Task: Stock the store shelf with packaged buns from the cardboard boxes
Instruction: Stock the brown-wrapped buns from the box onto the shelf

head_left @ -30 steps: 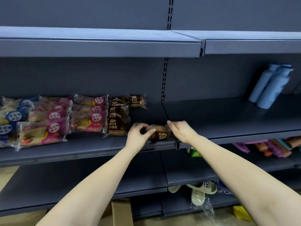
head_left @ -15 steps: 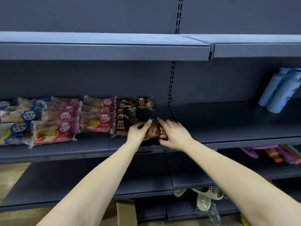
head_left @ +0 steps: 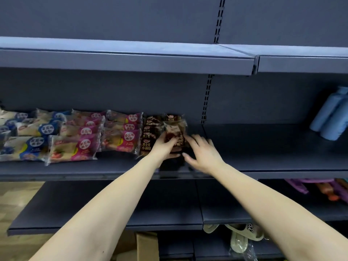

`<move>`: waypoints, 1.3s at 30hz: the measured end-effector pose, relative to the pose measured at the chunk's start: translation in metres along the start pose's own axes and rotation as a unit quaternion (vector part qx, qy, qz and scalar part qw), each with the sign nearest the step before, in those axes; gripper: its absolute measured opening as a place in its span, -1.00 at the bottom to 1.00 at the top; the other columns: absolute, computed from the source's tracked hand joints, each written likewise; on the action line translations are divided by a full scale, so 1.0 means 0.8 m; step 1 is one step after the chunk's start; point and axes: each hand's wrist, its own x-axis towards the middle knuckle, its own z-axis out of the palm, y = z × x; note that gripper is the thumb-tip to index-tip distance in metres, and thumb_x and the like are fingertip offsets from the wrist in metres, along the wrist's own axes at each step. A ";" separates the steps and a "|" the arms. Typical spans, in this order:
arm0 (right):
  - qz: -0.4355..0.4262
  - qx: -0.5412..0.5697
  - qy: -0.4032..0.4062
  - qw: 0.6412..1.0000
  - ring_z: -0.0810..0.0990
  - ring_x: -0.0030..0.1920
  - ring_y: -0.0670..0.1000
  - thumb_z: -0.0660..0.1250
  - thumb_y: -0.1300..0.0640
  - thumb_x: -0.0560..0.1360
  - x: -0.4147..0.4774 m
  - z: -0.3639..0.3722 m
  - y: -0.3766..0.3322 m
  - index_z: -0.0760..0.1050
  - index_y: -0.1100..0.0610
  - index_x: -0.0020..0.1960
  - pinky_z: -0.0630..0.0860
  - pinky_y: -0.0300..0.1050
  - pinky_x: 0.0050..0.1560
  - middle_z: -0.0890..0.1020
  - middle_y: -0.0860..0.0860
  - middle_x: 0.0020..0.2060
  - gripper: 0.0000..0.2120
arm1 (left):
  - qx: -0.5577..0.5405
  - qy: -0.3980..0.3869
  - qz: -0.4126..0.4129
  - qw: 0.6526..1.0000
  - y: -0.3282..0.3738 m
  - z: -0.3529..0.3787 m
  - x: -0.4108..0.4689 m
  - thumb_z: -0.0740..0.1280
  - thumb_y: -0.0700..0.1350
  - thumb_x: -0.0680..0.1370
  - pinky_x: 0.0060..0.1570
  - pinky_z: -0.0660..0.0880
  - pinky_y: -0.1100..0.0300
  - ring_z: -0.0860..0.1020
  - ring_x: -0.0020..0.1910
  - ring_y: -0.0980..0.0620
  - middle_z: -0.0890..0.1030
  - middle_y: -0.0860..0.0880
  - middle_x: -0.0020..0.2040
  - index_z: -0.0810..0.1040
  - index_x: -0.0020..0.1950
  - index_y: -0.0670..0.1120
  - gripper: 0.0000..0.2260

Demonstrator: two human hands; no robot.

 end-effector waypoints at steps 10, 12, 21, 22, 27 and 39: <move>-0.149 -0.137 -0.066 0.977 0.36 0.38 0.24 0.56 0.03 0.17 0.025 -0.002 0.013 0.38 0.05 0.39 0.18 0.50 0.24 0.48 0.11 0.32 -0.19 | 0.406 -0.080 0.018 0.910 0.022 -0.019 0.020 0.40 -0.12 0.49 -0.33 0.59 0.23 0.57 -0.14 0.07 0.54 -0.02 -0.02 0.44 0.28 -0.08 -0.62; -0.127 -0.129 -0.070 0.981 0.46 0.30 0.22 0.54 0.02 0.22 0.032 0.005 0.012 0.37 0.10 0.40 0.10 0.45 0.30 0.53 0.12 0.21 -0.21 | 0.389 -0.077 0.024 0.918 0.019 -0.024 0.020 0.38 -0.09 0.51 -0.20 0.61 0.16 0.58 -0.10 0.04 0.58 -0.02 -0.02 0.49 0.23 -0.07 -0.69; 0.043 -0.122 -0.126 0.984 0.25 0.39 0.14 0.28 0.00 0.51 0.070 0.029 0.027 0.01 0.10 0.53 0.02 0.19 0.47 0.36 0.09 0.36 -0.29 | 0.600 0.159 0.175 0.764 -0.040 -0.074 0.022 0.18 -0.01 0.59 0.44 0.09 -0.02 0.15 0.47 -0.24 0.26 -0.17 0.48 0.27 0.48 -0.11 -0.54; 0.055 -0.119 -0.133 0.982 0.25 0.39 0.14 0.29 0.01 0.51 0.074 0.035 0.028 0.03 0.12 0.52 0.05 0.19 0.46 0.37 0.10 0.35 -0.30 | 0.619 0.146 0.182 0.750 -0.049 -0.079 0.019 0.16 0.03 0.59 0.47 0.02 -0.02 0.11 0.50 -0.23 0.21 -0.17 0.51 0.24 0.49 -0.12 -0.50; 0.064 -0.091 -0.125 0.986 0.27 0.36 0.14 0.30 0.11 0.49 0.101 0.070 0.019 0.16 0.15 0.44 0.28 0.07 0.32 0.36 0.11 0.35 -0.42 | 0.661 0.111 0.217 0.710 -0.085 -0.090 0.023 0.09 0.15 0.51 0.43 0.14 -0.11 0.27 0.45 -0.21 0.33 -0.17 0.46 0.37 0.43 -0.16 -0.41; 0.101 -0.093 -0.121 0.983 -0.05 0.53 0.12 0.20 0.22 0.56 0.165 0.114 0.014 0.02 0.17 0.54 0.17 0.19 0.41 0.05 0.11 0.53 -0.39 | 0.644 0.111 0.265 0.709 -0.093 -0.094 0.031 0.14 0.11 0.50 0.44 0.05 -0.05 0.27 0.44 -0.20 0.33 -0.13 0.46 0.39 0.42 -0.06 -0.48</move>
